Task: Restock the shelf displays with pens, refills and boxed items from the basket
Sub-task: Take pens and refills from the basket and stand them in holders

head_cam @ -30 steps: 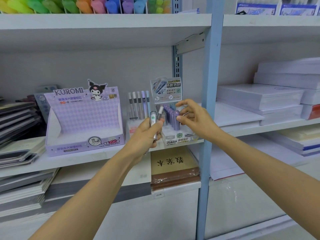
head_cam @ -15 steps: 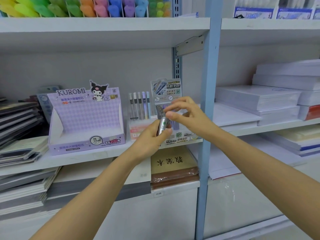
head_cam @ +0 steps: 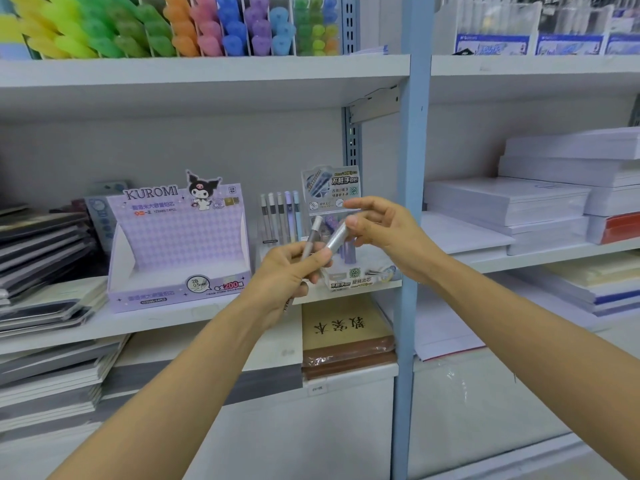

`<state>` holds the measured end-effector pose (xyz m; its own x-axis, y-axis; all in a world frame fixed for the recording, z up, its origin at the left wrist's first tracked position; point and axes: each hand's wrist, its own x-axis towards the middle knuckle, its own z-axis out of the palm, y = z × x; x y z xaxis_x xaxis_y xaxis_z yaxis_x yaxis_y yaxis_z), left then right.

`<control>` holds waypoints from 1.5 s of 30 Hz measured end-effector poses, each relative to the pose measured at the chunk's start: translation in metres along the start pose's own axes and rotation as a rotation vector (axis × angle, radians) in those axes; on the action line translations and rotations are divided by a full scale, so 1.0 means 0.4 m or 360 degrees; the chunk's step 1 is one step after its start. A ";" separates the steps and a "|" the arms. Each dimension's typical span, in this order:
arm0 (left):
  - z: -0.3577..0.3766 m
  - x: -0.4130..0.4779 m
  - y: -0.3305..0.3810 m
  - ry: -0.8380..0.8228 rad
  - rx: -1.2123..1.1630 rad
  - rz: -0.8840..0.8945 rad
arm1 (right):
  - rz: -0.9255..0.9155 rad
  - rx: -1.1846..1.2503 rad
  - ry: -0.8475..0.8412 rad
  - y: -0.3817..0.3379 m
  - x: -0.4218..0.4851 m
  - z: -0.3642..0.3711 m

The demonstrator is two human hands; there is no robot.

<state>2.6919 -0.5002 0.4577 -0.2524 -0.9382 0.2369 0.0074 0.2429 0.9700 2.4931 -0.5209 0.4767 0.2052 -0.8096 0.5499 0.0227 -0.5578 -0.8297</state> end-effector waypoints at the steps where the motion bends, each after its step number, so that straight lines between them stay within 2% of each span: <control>1: 0.003 0.001 -0.002 0.0052 0.0002 0.0016 | 0.0029 0.0050 0.0028 0.001 0.000 0.008; 7: 0.001 0.010 -0.006 0.0230 0.0012 0.0067 | 0.0002 0.0069 0.0156 -0.007 0.013 0.007; 12: -0.023 0.016 -0.014 0.0254 -0.0029 0.0029 | -0.0059 -0.0150 0.0258 -0.004 0.055 -0.013; 22: -0.055 0.009 -0.042 0.0157 0.0045 0.0093 | -0.0114 -0.0899 0.0061 0.072 0.113 0.041; 29: -0.074 0.020 -0.058 0.0148 0.0031 0.0118 | 0.0053 -0.0935 -0.0166 0.055 0.124 -0.002; 34: -0.068 0.024 -0.065 0.0111 0.0041 0.0134 | -0.0104 -0.1173 -0.0053 0.070 0.131 0.012; 40: -0.071 0.013 -0.059 0.0078 0.0071 0.0173 | -0.0105 -0.1396 0.0019 0.074 0.116 0.032; 42: -0.071 0.007 -0.054 0.0079 0.0093 0.0195 | -0.0164 -0.1224 0.0079 0.048 0.108 0.041; 45: -0.064 0.003 -0.048 0.0080 0.0138 0.0258 | -0.0030 -0.0630 -0.0052 0.014 0.088 0.076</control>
<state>2.7164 -0.5123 0.4405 -0.2059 -0.8956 0.3944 -0.0397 0.4103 0.9111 2.5304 -0.5472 0.4884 0.2394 -0.7960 0.5559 -0.3508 -0.6048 -0.7149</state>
